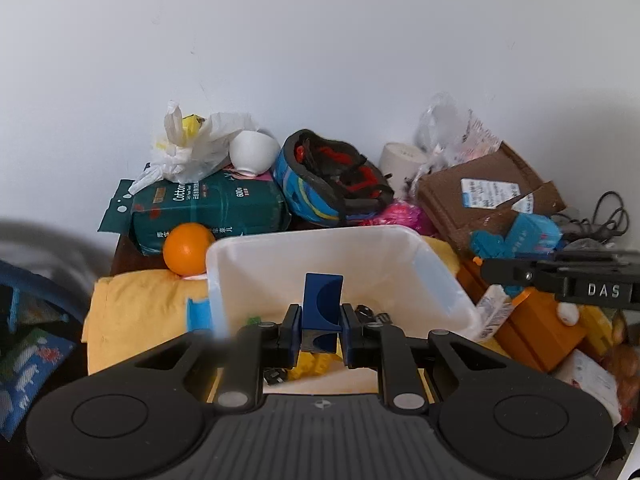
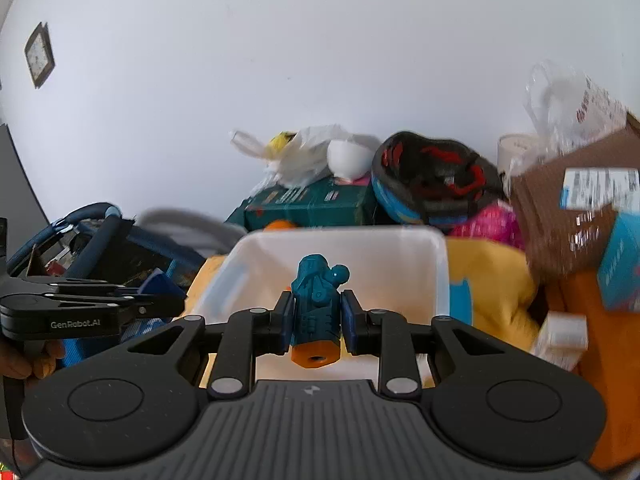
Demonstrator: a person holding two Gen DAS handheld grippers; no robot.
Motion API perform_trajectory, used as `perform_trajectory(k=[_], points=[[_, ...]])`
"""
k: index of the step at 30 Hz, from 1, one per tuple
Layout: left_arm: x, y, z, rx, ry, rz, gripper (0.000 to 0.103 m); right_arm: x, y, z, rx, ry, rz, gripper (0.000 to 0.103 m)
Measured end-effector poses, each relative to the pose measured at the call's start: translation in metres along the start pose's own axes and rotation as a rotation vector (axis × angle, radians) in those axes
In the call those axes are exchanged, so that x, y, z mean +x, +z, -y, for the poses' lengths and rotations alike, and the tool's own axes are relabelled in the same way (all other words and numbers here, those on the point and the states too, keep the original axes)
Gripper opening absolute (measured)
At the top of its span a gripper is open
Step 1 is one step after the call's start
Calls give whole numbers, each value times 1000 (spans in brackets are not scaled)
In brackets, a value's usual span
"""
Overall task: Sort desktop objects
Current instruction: 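Carry the teal figure and blue brick over the bin and release them, then grasp a black toy car with the right tool while the left grasps a red brick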
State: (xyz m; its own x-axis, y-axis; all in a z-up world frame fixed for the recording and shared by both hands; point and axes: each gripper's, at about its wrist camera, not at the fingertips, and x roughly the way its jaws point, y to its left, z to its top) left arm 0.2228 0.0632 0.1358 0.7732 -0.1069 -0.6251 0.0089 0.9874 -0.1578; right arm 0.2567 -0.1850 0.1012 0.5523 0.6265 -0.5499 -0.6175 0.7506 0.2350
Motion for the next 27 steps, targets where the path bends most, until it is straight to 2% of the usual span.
perform_trajectory(k=[5, 12, 13, 14, 15, 16, 17, 19, 22, 25, 27], points=[[29, 15, -7, -24, -11, -78, 22, 28, 23, 8, 8, -29, -72, 28], [60, 19, -10, -48, -21, -160, 24, 59, 23, 18, 16, -50, -169, 28], [63, 17, -10, -50, -22, -166, 34, 63, 23, 19, 12, -56, -181, 29], [65, 16, -10, -50, -13, -164, 47, 67, 23, 19, 8, -63, -193, 33], [65, 12, -9, -49, 10, -152, 52, 70, 22, 20, 3, -76, -199, 51], [63, 9, -9, -45, 24, -137, 55, 71, 21, 20, 2, -90, -195, 60], [61, 4, -8, -36, 23, -126, 55, 70, 20, 21, -3, -99, -179, 69], [54, -6, -4, -7, 6, -110, 55, 67, 17, 23, -2, -97, -164, 69], [29, -36, 5, 51, -22, -31, 61, 53, 6, 20, -15, -69, -133, 69], [6, -81, 13, 32, -28, 11, 65, 28, -20, 9, -73, -48, -86, 69], [2, -114, 18, 9, -38, -9, 65, 11, -50, 3, -101, -28, -76, 70]])
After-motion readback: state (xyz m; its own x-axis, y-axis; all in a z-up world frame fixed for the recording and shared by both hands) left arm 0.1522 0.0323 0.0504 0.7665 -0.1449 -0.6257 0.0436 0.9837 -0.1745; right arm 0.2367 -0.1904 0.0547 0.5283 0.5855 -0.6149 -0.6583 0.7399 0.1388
